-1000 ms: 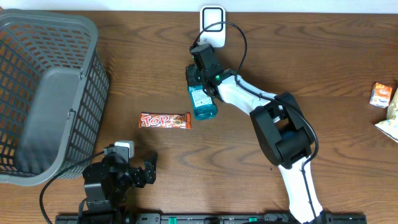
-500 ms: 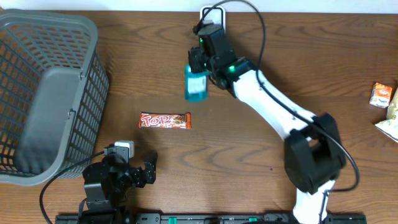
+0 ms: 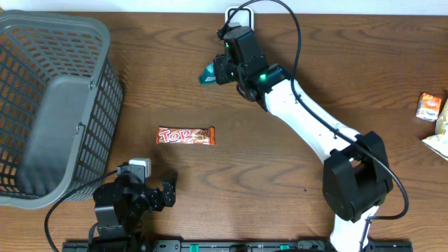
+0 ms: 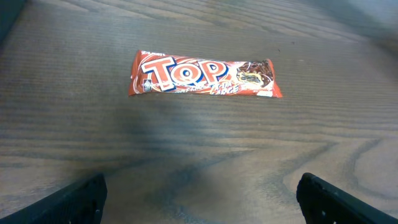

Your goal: Scan the item barcode

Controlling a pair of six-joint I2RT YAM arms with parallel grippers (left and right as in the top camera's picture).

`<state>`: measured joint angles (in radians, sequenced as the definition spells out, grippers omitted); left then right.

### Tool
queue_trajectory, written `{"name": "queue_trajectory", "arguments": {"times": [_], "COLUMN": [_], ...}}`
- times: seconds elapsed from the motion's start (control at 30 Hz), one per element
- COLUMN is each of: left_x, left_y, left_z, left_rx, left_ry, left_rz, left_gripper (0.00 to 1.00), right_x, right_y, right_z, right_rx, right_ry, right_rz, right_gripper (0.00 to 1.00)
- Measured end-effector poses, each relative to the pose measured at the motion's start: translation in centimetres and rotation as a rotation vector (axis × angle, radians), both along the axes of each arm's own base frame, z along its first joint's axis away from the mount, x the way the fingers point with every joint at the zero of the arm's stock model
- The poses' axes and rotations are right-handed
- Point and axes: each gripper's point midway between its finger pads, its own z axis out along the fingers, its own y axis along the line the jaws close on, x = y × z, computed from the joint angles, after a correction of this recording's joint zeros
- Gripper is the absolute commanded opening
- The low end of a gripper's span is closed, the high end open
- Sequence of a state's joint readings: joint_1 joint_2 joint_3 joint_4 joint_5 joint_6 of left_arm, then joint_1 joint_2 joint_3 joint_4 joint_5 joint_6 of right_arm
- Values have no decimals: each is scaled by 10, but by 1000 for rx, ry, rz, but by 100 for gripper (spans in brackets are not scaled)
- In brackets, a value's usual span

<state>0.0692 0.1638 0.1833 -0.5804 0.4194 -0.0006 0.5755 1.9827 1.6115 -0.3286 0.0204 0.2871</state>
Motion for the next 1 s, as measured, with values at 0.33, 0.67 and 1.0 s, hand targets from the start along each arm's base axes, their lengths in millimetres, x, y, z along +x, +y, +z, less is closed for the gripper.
{"name": "queue_trajectory", "arguments": {"times": [0.33,0.67,1.0], "left_x": [0,0,0], "left_y": [0,0,0], "left_z": [0,0,0], "left_rx": [0,0,0], "left_ry": [0,0,0], "left_rz": [0,0,0], "left_gripper": [97,98,98], "right_x": [-16,-25,-26], "right_y": [-3,-10,-11], "right_z": [-15,-15,-12], "right_rx": [-111,-160,-174], "right_ry": [37,55,50], "right_rz": [55,77,87], "right_gripper": [7,8,8]}}
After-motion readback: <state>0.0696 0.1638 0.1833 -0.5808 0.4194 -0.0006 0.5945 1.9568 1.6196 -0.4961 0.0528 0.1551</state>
